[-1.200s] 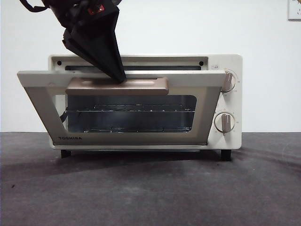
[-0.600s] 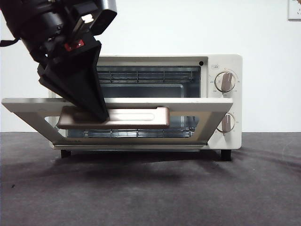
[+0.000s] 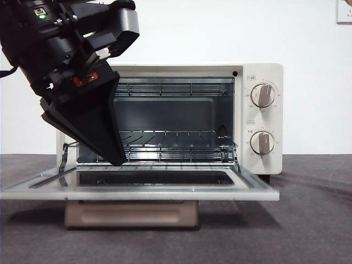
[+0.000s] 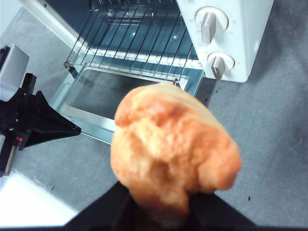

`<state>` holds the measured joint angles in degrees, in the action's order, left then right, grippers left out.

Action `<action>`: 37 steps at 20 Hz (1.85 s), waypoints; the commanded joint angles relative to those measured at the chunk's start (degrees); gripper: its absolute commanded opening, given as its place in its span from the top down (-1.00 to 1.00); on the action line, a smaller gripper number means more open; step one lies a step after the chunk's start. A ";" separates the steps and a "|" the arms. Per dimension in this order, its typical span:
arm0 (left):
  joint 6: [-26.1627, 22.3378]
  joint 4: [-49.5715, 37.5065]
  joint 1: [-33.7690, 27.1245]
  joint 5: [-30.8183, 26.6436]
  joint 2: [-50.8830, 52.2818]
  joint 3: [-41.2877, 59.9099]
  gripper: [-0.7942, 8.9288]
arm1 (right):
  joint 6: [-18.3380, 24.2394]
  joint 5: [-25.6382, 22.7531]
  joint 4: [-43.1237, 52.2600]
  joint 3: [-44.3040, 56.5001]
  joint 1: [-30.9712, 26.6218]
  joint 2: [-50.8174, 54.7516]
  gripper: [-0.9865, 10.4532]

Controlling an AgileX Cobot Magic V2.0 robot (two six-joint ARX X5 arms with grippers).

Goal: The left arm flap open the oven, the right arm pick bread and place it into oven, the left arm flap close the oven

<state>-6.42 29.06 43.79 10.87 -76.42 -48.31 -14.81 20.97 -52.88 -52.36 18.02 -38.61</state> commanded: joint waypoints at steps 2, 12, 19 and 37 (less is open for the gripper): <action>1.20 -0.31 0.59 1.25 1.66 -0.70 0.80 | 0.24 0.37 0.57 -0.98 0.39 -0.22 0.70; 11.32 6.62 0.59 1.14 28.06 -0.72 0.80 | -3.43 8.79 11.06 0.09 5.90 -11.50 0.75; 15.52 13.40 0.52 -4.44 41.75 -0.72 0.80 | -19.37 0.20 32.46 0.09 16.72 -28.59 0.76; 17.66 18.05 0.52 -7.15 48.50 -0.72 0.80 | -39.34 -23.06 65.09 0.07 23.47 -51.80 0.77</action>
<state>11.33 47.64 43.79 3.95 -27.77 -48.31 -53.15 -1.80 11.66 -51.90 40.93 -89.58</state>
